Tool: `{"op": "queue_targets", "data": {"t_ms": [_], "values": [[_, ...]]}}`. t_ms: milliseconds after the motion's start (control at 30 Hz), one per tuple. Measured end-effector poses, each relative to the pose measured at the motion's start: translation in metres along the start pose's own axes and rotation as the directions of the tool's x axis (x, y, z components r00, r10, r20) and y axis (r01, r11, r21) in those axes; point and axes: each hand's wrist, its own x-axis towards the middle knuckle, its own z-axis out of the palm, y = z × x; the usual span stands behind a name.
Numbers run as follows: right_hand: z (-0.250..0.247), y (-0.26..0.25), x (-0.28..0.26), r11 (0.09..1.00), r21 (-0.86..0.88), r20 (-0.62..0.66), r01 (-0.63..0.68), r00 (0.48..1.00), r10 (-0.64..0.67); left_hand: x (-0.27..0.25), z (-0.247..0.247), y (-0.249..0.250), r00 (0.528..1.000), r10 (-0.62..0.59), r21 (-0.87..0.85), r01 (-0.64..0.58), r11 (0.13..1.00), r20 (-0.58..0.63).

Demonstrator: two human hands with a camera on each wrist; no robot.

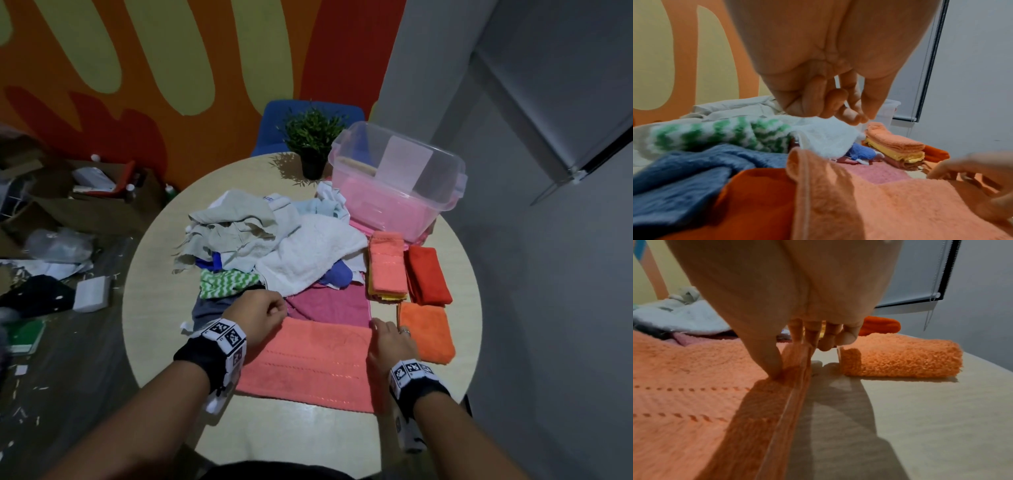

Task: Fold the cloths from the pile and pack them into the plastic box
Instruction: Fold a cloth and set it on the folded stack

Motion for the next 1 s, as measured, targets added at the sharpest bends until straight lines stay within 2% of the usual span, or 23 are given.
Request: {"op": "queue_targets", "data": {"t_ms": [67,133,167,233,333,433,500,567,633,767,933,1000], "values": [[-0.004,-0.002,0.000,0.998,-0.070,0.010,-0.003,1.000,0.004,0.002,0.005,0.009,0.999,0.045,-0.068,-0.044,0.997,0.022],[-0.015,-0.003,-0.004,0.998,-0.056,-0.021,0.016,1.000,-0.018,0.002,0.008,0.022,0.995,0.102,-0.125,-0.098,0.987,0.025],[-0.021,-0.004,-0.006,0.999,-0.001,-0.045,0.042,0.998,-0.042,0.001,0.008,0.030,0.991,0.135,-0.147,-0.133,0.980,0.005],[-0.036,-0.007,-0.011,0.967,0.220,-0.088,0.132,0.989,-0.115,0.002,0.008,0.048,0.978,0.202,-0.168,-0.207,0.964,-0.044],[-0.067,-0.022,-0.025,0.773,0.548,-0.164,0.320,0.947,-0.276,0.006,0.007,0.075,0.947,0.321,-0.110,-0.319,0.941,0.000],[-0.103,-0.044,-0.042,0.600,0.664,-0.278,0.447,0.892,-0.357,0.011,-0.005,0.099,0.922,0.384,-0.180,-0.369,0.912,0.055],[-0.126,-0.053,-0.050,0.543,0.691,-0.351,0.477,0.878,-0.325,0.014,-0.021,0.109,0.910,0.414,-0.279,-0.399,0.874,-0.006],[-0.144,-0.053,-0.057,0.474,0.748,-0.366,0.465,0.884,-0.291,0.014,-0.041,0.115,0.896,0.430,-0.298,-0.442,0.846,-0.109],[-0.154,-0.047,-0.058,0.476,0.747,-0.361,0.465,0.884,-0.296,0.011,-0.063,0.117,0.882,0.435,-0.305,-0.470,0.828,-0.180],[-0.163,-0.035,-0.056,0.525,0.672,-0.431,0.523,0.852,-0.298,0.008,-0.095,0.115,0.852,0.463,-0.259,-0.518,0.815,-0.246],[-0.188,-0.039,-0.060,0.489,0.623,-0.571,0.611,0.782,-0.250,0.007,-0.115,0.113,0.852,0.429,-0.216,-0.499,0.840,-0.301],[-0.200,-0.040,-0.060,0.520,0.574,-0.612,0.632,0.753,-0.239,0.007,-0.123,0.113,0.836,0.423,-0.191,-0.506,0.841,-0.349]]}}
